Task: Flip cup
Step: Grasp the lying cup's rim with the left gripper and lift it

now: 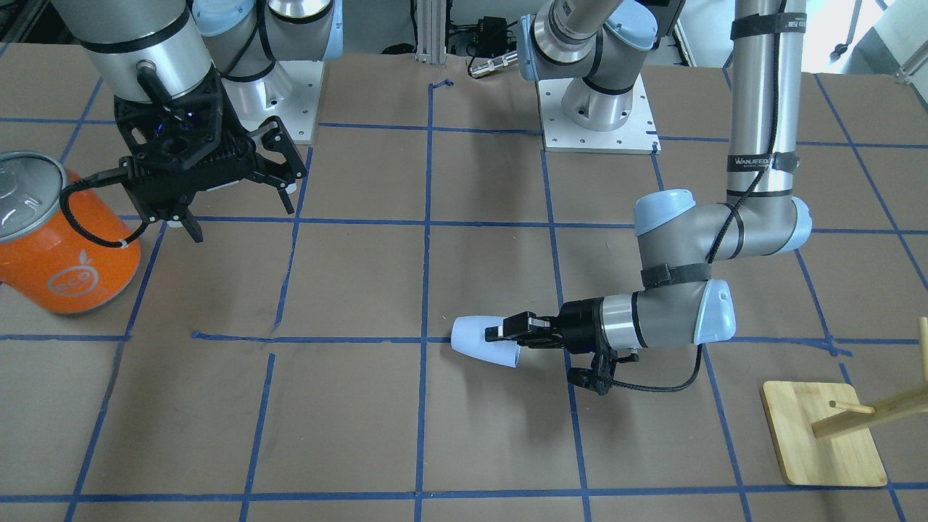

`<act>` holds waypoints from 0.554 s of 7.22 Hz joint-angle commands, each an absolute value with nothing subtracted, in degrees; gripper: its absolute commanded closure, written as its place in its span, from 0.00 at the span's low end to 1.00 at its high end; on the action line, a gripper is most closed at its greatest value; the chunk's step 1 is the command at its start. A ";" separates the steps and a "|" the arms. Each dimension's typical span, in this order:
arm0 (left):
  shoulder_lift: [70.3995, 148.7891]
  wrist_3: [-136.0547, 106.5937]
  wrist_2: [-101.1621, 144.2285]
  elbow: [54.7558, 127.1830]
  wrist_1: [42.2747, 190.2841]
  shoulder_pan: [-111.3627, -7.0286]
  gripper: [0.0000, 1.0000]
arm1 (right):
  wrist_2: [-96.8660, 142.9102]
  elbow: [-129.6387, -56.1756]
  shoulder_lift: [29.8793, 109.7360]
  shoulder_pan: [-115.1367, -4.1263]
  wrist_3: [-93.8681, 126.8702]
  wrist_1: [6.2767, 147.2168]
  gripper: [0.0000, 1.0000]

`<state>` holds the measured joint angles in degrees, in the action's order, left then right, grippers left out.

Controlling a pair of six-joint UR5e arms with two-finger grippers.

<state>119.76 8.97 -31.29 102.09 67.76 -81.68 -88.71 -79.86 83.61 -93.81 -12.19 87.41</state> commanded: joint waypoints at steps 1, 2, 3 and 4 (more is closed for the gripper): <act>118.83 1.52 -25.49 99.34 66.71 -81.48 1.00 | -89.47 -80.07 85.06 -93.34 -3.30 84.56 0.00; 118.39 -0.51 -33.93 94.44 66.45 -81.39 1.00 | -89.56 -80.59 86.38 -93.34 -2.73 84.12 0.00; 118.04 -2.09 -49.50 88.30 66.45 -81.65 1.00 | -88.52 -81.20 86.48 -93.60 -2.64 84.11 0.00; 118.73 -1.85 -55.75 83.20 66.45 -81.65 1.00 | -88.33 -81.47 86.57 -93.78 -3.16 84.29 0.00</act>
